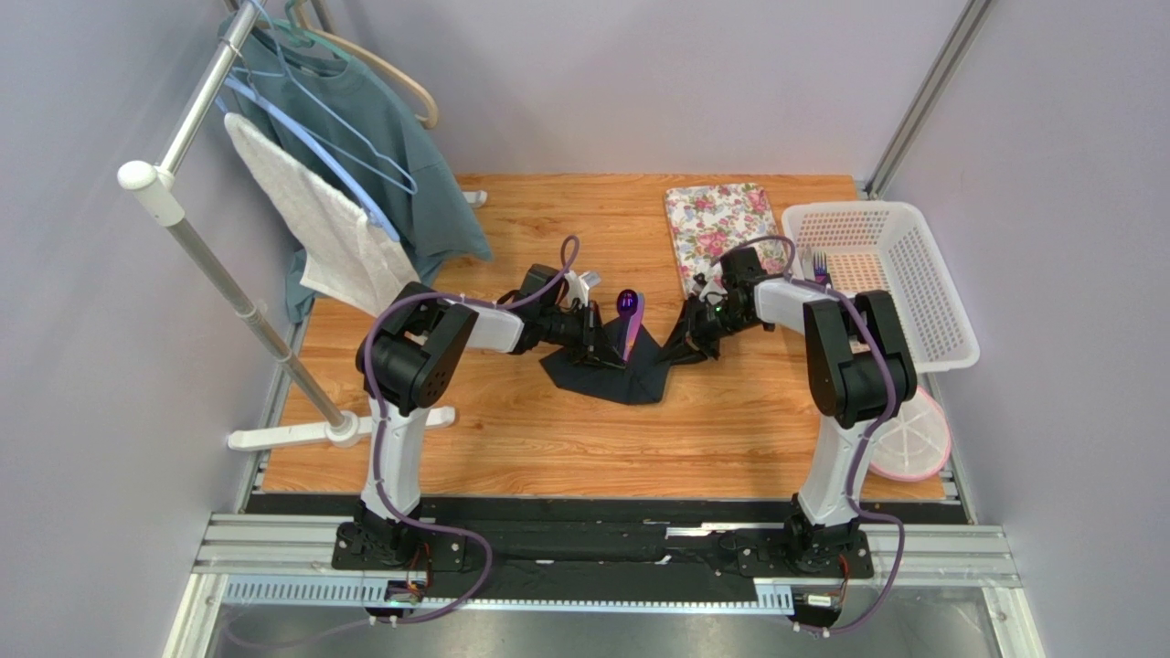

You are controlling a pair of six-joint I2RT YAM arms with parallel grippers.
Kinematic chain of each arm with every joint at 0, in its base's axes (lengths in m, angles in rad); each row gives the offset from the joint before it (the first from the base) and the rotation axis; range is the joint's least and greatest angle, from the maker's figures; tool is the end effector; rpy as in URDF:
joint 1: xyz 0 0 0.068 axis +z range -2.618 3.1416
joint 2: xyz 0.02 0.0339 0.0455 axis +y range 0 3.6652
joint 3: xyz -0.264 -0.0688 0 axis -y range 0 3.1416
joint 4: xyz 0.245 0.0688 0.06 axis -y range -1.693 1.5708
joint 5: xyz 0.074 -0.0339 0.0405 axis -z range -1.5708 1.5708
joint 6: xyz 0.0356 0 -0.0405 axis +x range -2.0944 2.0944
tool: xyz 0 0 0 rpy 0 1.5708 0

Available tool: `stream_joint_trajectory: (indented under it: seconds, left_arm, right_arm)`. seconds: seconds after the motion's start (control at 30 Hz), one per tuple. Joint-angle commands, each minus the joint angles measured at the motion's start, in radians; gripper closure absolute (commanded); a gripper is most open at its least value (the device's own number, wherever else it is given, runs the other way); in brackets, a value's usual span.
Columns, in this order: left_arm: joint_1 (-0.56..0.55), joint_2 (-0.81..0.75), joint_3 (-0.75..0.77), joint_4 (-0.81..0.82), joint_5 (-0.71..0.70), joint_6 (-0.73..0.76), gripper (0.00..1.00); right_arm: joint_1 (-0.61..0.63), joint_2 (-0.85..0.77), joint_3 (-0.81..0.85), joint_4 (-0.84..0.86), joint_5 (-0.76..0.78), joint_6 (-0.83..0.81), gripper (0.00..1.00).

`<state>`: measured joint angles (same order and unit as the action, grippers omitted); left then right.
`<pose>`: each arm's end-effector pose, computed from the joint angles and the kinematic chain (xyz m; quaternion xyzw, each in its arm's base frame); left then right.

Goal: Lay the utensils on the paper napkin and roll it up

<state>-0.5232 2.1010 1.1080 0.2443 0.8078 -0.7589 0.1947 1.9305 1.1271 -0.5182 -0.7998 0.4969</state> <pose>0.3421 -0.2271 0.1017 0.0568 0.8556 -0.5085 0.0790 0.3390 0.0929 0.1302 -0.0897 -0.9108 -0.4022 0.0232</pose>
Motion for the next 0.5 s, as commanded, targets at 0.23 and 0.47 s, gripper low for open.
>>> stream_joint_trajectory:
  seconds: [0.23, 0.47]
  left_arm:
    - [0.006, -0.002, -0.002, 0.033, -0.032, -0.04, 1.0]
    - [0.006, 0.011, 0.003, 0.036, -0.041, -0.056, 1.0]
  right_arm:
    - [-0.001, 0.051, 0.134, 0.011, 0.04, 0.003, 1.0]
    - [0.005, 0.073, 0.185, -0.036, 0.008, -0.009, 0.75]
